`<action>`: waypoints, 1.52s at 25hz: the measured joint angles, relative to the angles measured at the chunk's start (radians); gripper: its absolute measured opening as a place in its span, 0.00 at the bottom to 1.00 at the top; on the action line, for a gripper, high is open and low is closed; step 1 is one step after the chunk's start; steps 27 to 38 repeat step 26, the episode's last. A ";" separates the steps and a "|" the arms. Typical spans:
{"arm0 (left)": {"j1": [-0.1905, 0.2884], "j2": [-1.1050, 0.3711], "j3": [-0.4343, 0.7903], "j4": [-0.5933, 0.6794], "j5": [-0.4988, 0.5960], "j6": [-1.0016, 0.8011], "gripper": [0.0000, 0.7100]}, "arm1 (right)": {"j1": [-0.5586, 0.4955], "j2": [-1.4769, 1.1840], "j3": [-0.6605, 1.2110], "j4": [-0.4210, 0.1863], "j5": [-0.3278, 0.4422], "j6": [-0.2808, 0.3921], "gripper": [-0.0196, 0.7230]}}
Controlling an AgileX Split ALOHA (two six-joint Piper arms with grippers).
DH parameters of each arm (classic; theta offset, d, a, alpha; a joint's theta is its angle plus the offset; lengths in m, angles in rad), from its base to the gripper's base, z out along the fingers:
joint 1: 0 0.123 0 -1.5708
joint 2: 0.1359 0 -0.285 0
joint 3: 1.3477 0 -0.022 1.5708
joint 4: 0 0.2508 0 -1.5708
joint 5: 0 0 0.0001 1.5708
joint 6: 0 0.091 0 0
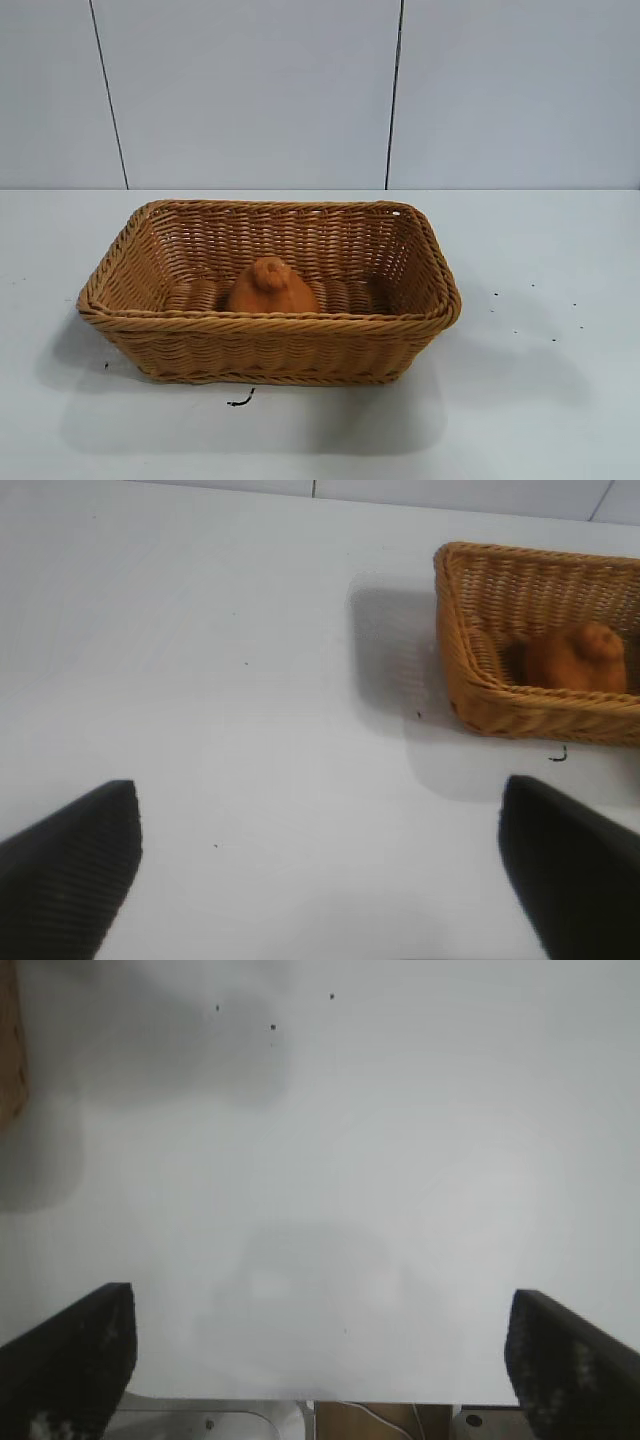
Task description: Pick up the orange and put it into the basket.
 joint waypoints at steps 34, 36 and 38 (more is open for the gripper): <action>0.000 0.000 0.000 0.000 0.000 0.000 0.98 | 0.000 -0.871 0.255 0.000 -0.101 -0.024 0.96; 0.000 0.000 0.000 0.000 0.000 0.000 0.98 | 0.000 -0.871 0.255 0.000 -0.101 -0.024 0.96; 0.000 0.000 0.000 0.000 0.000 0.000 0.98 | 0.000 -0.871 0.255 0.000 -0.101 -0.024 0.96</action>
